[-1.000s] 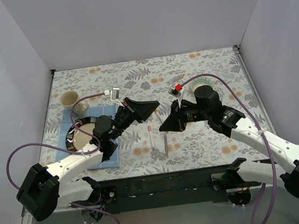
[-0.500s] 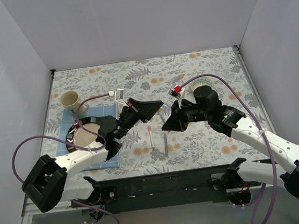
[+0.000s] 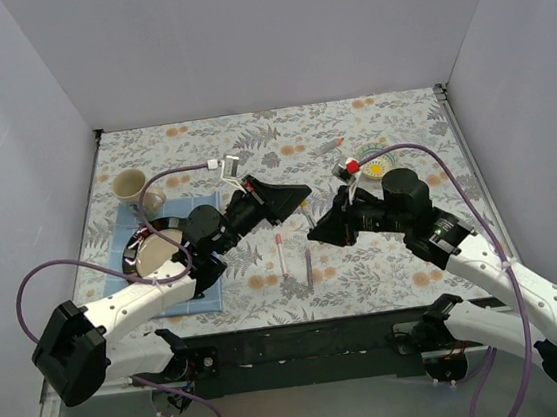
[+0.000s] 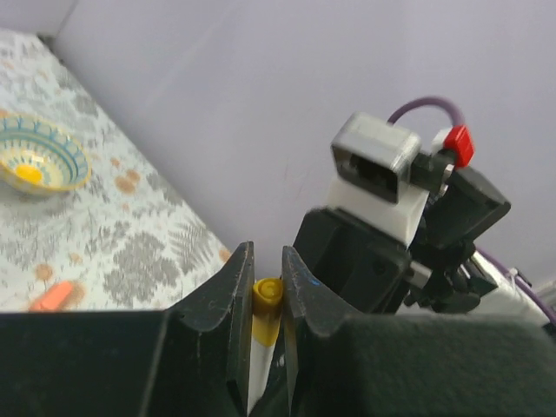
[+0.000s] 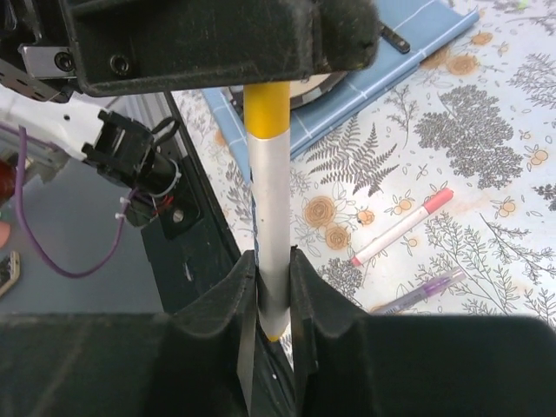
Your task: Insert the pens into the pen caps
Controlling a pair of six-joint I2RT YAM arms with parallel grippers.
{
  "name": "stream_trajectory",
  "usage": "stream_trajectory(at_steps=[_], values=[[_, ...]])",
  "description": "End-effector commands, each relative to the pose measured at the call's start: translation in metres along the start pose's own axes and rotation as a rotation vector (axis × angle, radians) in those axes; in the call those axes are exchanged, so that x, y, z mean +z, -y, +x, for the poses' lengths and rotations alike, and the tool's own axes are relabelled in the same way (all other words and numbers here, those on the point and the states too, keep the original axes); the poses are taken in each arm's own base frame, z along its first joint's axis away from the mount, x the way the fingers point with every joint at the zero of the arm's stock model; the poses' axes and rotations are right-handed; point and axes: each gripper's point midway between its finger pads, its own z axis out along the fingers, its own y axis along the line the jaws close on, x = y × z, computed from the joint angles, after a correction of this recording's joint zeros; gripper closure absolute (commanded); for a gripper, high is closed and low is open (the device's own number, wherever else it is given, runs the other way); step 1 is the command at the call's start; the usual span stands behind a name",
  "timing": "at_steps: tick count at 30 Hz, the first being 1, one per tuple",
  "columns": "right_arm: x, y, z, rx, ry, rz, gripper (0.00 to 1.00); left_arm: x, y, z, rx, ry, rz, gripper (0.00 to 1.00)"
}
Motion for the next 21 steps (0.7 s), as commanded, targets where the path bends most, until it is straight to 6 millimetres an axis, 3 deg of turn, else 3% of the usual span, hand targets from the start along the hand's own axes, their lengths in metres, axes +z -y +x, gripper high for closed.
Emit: stream_trajectory(at_steps=[1,3,8,13,14,16,21], values=[[-0.030,-0.001,-0.086,-0.134,0.397,0.080,0.70,-0.031,-0.007,0.073,-0.073,-0.374,-0.040,1.00],[-0.031,0.003,-0.060,-0.083,0.350,0.083,0.54,-0.028,-0.019,0.058,-0.084,-0.344,-0.077,1.00],[-0.045,-0.005,-0.027,-0.026,0.293,0.068,0.22,-0.018,-0.051,0.037,-0.050,-0.333,-0.187,1.00],[-0.054,0.005,-0.007,0.033,0.262,0.140,0.18,-0.012,-0.108,0.031,0.025,-0.354,-0.390,1.00],[-0.054,0.008,-0.005,0.037,0.259,0.149,0.18,-0.017,-0.134,0.046,0.019,-0.408,-0.471,1.00],[-0.053,0.013,-0.001,0.048,0.249,0.170,0.18,-0.012,-0.155,0.048,0.045,-0.429,-0.544,1.00],[-0.049,0.015,0.001,0.063,0.223,0.174,0.18,-0.021,-0.203,0.083,0.001,-0.547,-0.681,1.00]])
